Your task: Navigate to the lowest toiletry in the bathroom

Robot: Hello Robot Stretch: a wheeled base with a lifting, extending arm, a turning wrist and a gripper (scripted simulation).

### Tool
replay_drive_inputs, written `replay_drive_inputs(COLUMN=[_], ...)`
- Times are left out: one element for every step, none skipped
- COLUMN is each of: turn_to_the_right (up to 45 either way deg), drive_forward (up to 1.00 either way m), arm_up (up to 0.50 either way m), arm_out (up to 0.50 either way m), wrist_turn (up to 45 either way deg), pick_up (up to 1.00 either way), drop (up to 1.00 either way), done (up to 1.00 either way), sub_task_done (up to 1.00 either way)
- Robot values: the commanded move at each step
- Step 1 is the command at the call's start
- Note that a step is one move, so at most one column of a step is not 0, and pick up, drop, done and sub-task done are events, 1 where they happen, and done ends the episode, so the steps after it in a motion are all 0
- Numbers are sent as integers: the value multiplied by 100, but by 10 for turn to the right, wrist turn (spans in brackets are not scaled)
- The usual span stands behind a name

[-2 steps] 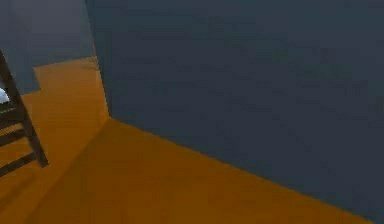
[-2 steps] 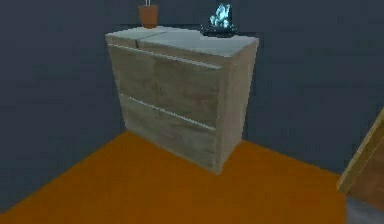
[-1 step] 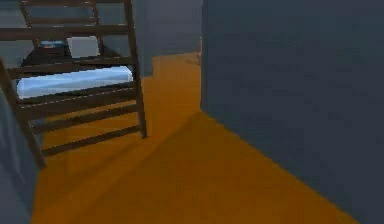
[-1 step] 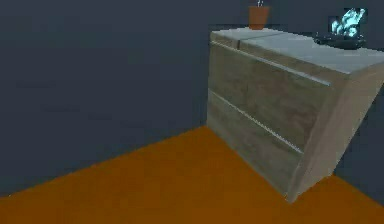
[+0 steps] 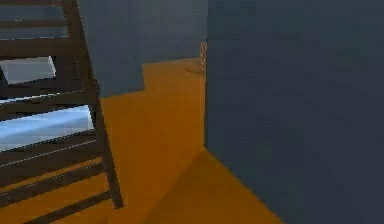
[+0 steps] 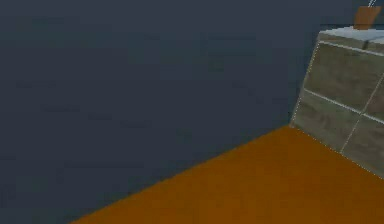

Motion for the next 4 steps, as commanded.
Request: replay_drive_inputs(turn_to_the_right=[0, 0, -270, 0], drive_forward=[100, 30, 0, 75], arm_up=[0, 0, 0, 0], arm_out=[0, 0, 0, 0], wrist_turn=[0, 0, 0, 0], pick_up=[0, 0, 0, 0], drop=[0, 0, 0, 0], done=[0, 0, 0, 0], sub_task_done=[0, 0, 0, 0])
